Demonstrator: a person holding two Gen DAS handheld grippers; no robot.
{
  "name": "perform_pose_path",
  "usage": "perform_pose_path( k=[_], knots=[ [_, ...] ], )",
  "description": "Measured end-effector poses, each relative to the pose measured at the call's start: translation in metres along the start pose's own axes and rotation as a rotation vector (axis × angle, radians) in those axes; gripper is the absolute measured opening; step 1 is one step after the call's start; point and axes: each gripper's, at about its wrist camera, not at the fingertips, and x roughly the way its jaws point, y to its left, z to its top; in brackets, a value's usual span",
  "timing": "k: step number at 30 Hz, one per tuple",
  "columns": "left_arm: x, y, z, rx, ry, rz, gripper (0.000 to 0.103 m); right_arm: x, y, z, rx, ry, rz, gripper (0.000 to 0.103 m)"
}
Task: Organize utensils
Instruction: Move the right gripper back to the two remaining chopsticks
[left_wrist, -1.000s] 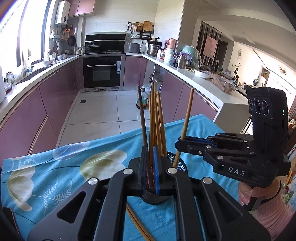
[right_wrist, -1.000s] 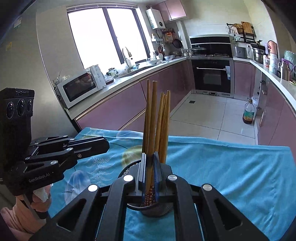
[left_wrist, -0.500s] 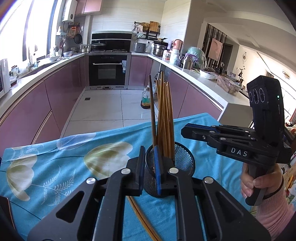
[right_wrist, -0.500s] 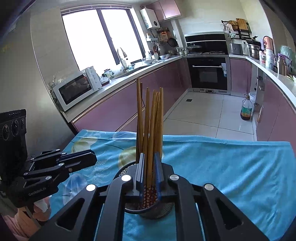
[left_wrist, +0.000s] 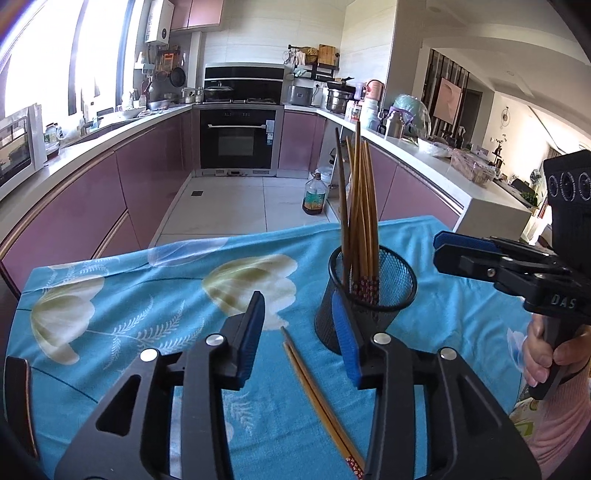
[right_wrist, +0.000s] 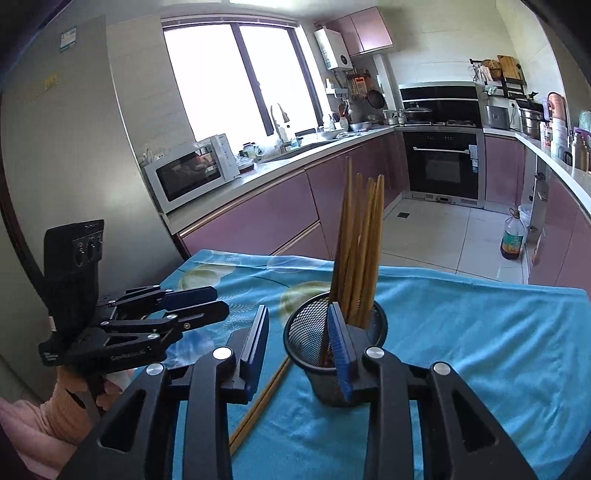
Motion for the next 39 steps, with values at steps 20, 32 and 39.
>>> perform_pose_path(
  k=[20, 32, 39],
  knots=[
    [0.049, -0.01, -0.104, 0.006, 0.269, -0.002, 0.045, 0.037, -0.001, -0.063, 0.106, 0.164, 0.051, 0.044],
    [0.043, -0.004, -0.105, 0.01, 0.281, 0.022, 0.041, 0.056, 0.007, -0.08, 0.092, 0.231, 0.064, 0.045],
    [0.039, 0.003, -0.108, -0.022, 0.271, 0.011, 0.036, 0.081, 0.017, -0.084, 0.072, 0.281, 0.035, 0.042]
  ],
)
